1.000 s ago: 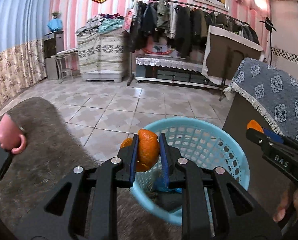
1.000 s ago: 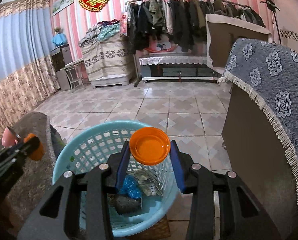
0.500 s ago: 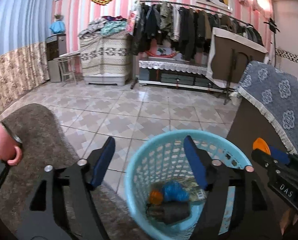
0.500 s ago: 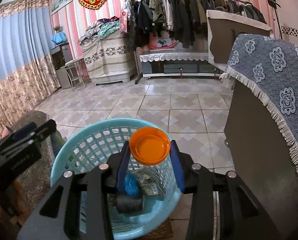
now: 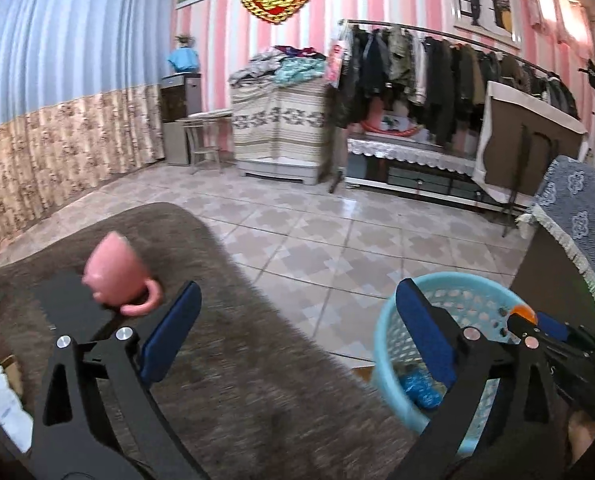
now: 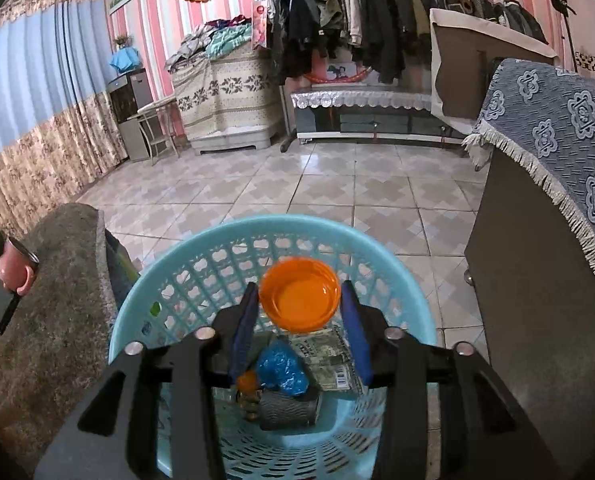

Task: Collect trash
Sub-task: 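Open both tools to drop the peel and orange lid into the basket, then move both tools back over the rug toward the remaining items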

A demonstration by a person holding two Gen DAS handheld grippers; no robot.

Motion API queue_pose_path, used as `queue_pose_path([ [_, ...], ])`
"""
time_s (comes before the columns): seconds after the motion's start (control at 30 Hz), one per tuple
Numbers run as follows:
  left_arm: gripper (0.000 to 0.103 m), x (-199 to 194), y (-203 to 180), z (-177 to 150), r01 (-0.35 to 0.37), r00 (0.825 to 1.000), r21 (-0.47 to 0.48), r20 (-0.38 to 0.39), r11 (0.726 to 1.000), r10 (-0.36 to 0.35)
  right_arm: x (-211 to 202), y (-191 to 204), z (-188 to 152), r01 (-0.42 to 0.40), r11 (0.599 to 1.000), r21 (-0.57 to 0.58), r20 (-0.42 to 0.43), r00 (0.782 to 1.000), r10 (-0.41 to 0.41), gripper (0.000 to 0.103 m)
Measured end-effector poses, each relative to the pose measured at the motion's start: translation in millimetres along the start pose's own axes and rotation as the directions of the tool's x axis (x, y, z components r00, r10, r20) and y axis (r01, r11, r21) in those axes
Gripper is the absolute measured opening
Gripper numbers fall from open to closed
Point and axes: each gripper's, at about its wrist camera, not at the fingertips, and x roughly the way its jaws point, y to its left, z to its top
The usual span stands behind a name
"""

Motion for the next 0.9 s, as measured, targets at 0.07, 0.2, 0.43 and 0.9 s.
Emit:
queue_pose_path([
  [0.07,0.096,-7.8,11.1,-3.4,-0.021,1.0,-0.014,-0.001,1.0,0.021,0.0,4.3,0.3,0.009,1.0,-0.018,0.002,1.0,-0.009,0.076],
  [0.2,0.097,-24.2,32.0,-10.7,-0.064,0.998,-0.022,0.001,0.998,0.064,-7.1,12.8,0.5,-0.008,1.0,-0.025,0.016,1.0,0.008,0.084],
  [0.43,0.097,-50.8,72.7,-14.1,-0.122,0.992,-0.074,0.002,0.99,0.123,-18.6,30.3,3.1,-0.01,0.998,-0.068,0.038,0.999,0.012,0.09],
  [0.9,0.097,-105.5,161.6,-40.5,-0.264,0.964,-0.156,-0.004,0.952,0.267,-57.4,98.0,-1.3,-0.111,0.979,-0.172,0.099,0.987,0.129,0.093],
])
